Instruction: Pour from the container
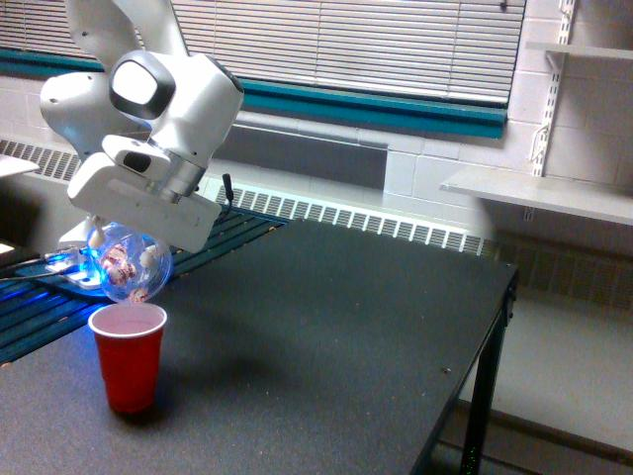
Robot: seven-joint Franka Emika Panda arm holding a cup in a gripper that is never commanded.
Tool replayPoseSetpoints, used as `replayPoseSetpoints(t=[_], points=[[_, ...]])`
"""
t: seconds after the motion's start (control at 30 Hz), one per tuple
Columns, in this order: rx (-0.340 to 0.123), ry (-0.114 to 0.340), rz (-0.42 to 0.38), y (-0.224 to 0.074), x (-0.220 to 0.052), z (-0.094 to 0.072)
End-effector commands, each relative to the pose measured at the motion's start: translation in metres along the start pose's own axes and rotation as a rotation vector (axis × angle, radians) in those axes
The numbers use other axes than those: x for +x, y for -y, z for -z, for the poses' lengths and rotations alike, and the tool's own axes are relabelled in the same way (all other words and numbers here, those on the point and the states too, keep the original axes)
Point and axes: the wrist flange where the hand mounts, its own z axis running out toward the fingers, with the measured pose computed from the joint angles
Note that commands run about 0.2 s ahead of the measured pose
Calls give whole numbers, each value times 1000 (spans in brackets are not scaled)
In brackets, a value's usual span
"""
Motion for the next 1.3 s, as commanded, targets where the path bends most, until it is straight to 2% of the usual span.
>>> replayPoseSetpoints(t=[0.03,0.23,0.9,1.0,1.3], points=[[-18,-13,-4,-3,4,4],[-38,-27,7,0,8,9],[-122,-27,4,-2,14,6],[-132,-27,13,4,20,11],[-159,-17,36,16,21,4]])
